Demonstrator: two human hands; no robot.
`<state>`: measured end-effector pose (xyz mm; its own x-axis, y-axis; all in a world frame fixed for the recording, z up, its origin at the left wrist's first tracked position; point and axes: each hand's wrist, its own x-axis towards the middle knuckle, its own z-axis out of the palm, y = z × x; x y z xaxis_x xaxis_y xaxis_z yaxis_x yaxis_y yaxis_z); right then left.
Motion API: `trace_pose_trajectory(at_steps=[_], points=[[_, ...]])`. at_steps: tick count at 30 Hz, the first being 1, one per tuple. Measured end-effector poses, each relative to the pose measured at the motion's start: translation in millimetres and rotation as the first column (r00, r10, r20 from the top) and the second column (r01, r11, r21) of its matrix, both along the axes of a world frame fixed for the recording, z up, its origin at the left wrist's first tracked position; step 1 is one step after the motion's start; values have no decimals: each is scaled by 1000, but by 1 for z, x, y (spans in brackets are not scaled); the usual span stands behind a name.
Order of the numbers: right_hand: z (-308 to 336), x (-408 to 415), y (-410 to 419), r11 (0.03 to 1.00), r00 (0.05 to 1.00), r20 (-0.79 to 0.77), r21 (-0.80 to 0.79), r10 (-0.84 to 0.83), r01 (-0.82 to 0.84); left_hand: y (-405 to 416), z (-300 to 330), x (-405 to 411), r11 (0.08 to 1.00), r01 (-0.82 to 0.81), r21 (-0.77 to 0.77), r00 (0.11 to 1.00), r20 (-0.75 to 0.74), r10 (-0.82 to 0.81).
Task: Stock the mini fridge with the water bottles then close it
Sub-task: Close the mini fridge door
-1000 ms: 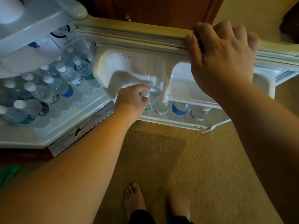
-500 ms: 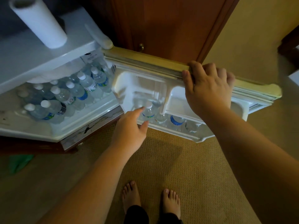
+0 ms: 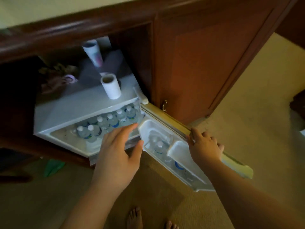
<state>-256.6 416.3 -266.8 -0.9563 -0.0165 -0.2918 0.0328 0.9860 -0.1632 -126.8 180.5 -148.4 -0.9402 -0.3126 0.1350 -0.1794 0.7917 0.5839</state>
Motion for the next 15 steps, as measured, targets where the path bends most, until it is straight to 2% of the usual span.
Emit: trace_pose_trajectory(at_steps=[4, 8, 11, 15], points=[[11, 16, -9, 999, 995, 92, -35, 29, -26, -25, 63, -12, 981, -120, -153, 969, -235, 82], [17, 31, -17, 993, 990, 124, -106, 73, -60, -58, 115, -36, 911, -257, -321, 934, -326, 149], [12, 42, -23, 986, 990, 112, -150, 91, -74, -86, 139, -49, 858, -295, -420, 931, -330, 159], [13, 54, -36, 973, 985, 140, -222, 100, -67, -126, 142, -57, 843, -290, -453, 956, -175, 235]])
